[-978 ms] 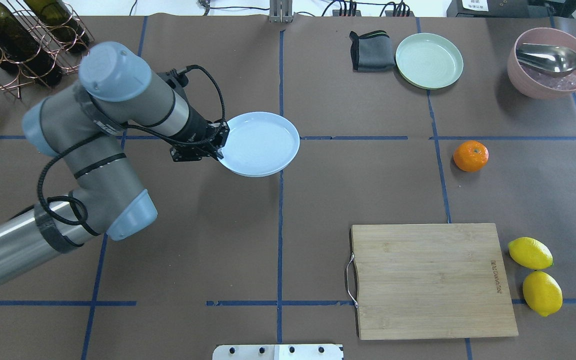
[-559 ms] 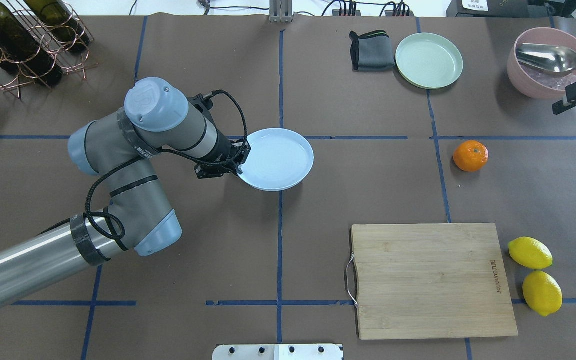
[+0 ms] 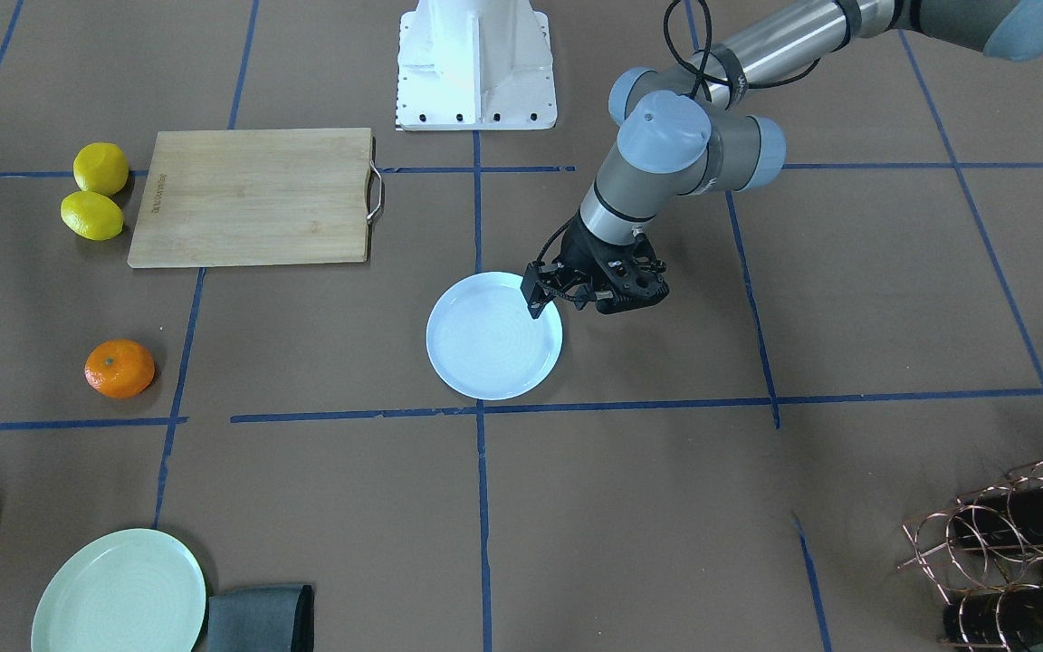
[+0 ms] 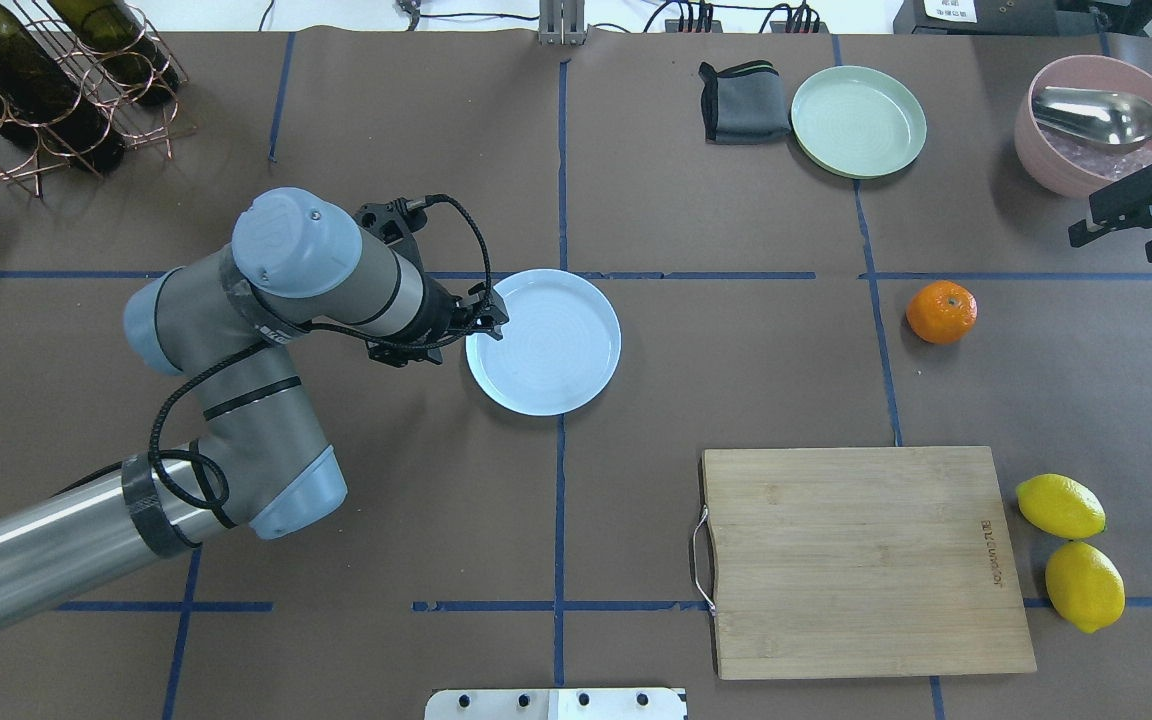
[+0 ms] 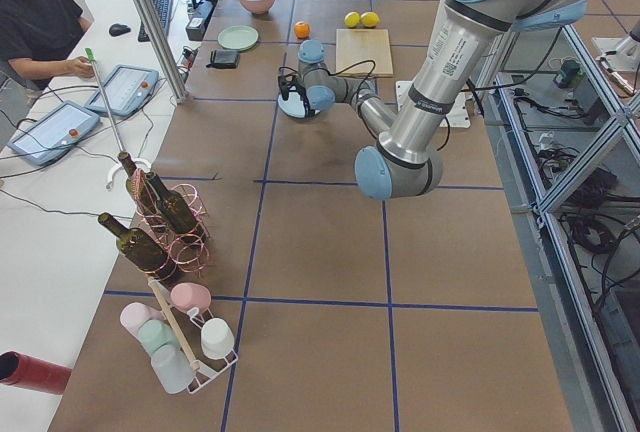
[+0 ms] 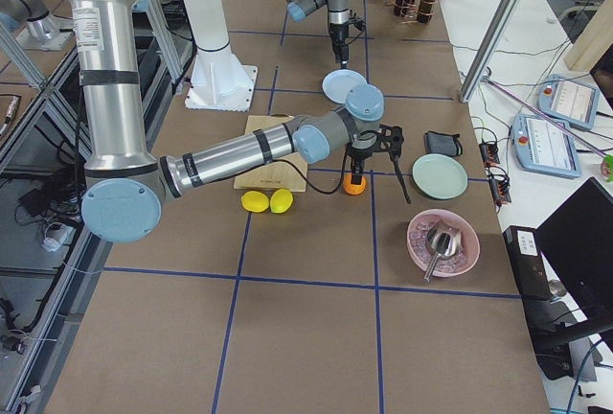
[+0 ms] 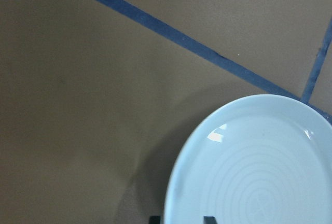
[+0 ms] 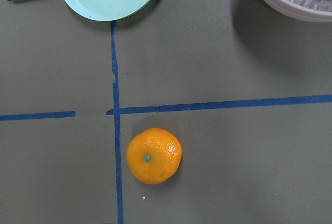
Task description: Pick orange to plate
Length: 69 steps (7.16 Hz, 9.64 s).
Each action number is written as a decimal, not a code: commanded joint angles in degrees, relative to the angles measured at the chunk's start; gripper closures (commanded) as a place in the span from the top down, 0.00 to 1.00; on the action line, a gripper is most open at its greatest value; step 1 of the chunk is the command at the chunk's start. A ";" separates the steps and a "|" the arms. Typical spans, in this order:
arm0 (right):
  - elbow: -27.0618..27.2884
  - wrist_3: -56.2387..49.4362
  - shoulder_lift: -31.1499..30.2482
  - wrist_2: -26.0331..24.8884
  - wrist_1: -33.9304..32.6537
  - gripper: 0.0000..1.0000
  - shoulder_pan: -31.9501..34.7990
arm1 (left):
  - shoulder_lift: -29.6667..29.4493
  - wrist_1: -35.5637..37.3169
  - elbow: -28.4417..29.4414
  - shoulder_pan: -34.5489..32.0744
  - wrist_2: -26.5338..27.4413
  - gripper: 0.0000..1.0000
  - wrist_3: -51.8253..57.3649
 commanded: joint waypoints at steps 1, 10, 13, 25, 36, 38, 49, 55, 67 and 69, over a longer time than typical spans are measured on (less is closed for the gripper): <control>-2.44 0.21 1.89 -3.27 0.08 1.00 -3.32 | 2.14 3.35 -2.98 -4.21 -0.39 1.00 5.88; -12.30 5.31 6.92 -17.16 8.08 1.00 -18.88 | 2.40 14.02 -9.57 -10.12 -0.65 1.00 17.05; -14.06 4.87 7.36 -17.25 8.08 1.00 -19.42 | 2.49 14.02 -9.66 -10.21 -0.65 1.00 17.05; -15.39 4.77 9.73 -16.64 8.08 0.00 -16.00 | 2.58 14.02 -9.66 -10.56 -0.65 1.00 17.05; -35.80 43.45 51.27 -35.86 4.21 0.00 -39.97 | 10.84 19.29 -13.18 -23.66 -7.32 1.00 49.57; -36.03 43.54 51.22 -35.45 3.69 0.69 -40.16 | 10.84 19.29 -13.18 -24.01 -7.77 1.00 49.22; -2.72 -14.18 10.48 -7.87 -12.84 1.00 -2.35 | 20.07 32.71 -11.86 -43.94 -15.51 1.00 90.00; -17.39 -47.34 -2.82 2.07 -12.31 1.00 23.46 | 31.57 33.89 -1.68 -54.68 -24.35 1.00 109.34; -15.20 -35.39 -4.94 2.88 -9.15 1.00 20.22 | 32.37 34.06 -1.93 -56.35 -24.12 1.00 109.16; -14.85 -35.92 -5.21 2.88 -9.15 1.00 20.22 | 32.29 34.06 -1.93 -56.35 -24.12 1.00 109.07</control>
